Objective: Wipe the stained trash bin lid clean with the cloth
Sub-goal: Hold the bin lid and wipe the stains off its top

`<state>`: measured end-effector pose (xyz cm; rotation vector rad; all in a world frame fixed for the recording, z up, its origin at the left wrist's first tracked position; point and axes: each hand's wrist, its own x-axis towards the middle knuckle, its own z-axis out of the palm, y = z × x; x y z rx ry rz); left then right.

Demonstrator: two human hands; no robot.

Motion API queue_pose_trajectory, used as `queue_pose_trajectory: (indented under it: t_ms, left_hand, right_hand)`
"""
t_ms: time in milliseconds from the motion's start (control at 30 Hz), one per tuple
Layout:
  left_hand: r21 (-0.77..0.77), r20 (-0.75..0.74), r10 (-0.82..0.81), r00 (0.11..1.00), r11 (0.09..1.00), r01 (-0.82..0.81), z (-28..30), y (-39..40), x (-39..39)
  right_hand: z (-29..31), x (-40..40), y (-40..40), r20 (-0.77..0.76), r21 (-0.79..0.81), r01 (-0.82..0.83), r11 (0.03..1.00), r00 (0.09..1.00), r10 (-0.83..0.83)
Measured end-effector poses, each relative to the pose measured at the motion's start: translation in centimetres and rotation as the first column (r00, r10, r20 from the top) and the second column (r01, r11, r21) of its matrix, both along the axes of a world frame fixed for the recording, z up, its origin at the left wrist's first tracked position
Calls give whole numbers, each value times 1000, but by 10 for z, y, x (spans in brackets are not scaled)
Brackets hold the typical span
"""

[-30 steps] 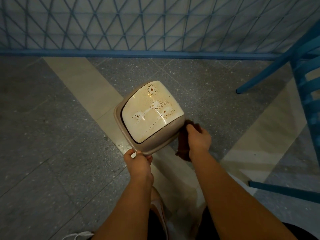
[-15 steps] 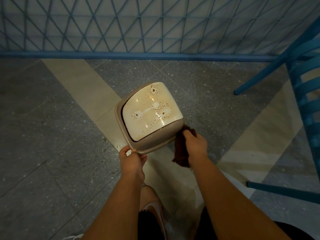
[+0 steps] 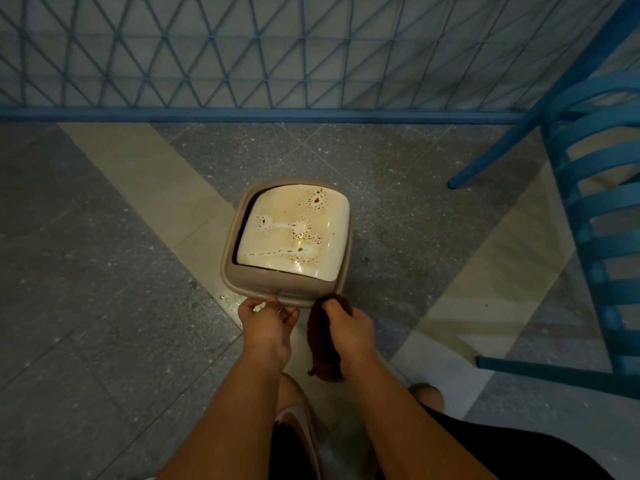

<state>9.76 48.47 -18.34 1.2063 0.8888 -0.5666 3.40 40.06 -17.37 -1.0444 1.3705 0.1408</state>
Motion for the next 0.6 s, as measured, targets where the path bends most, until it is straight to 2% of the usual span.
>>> queue_pose_trajectory:
  t_ms: [133, 400, 500, 600]
  left_hand:
    - [9, 1, -21, 1000, 1000, 21, 7, -1, 0]
    - [22, 4, -2, 1000, 1000, 2, 7, -2, -2]
    - [10, -2, 31, 1000, 999, -30, 10, -3, -6]
    - [-12, -29, 63, 998, 998, -63, 7, -8, -12]
  right_hand:
    - [-4, 6, -19, -2, -135, 1, 991, 1000, -1]
    - [-3, 35, -46, 44, -282, 94, 955, 995, -85]
    - [-6, 17, -24, 66, -275, 162, 948, 987, -149]
    - [-4, -4, -21, 31, -228, 83, 970, 996, -78]
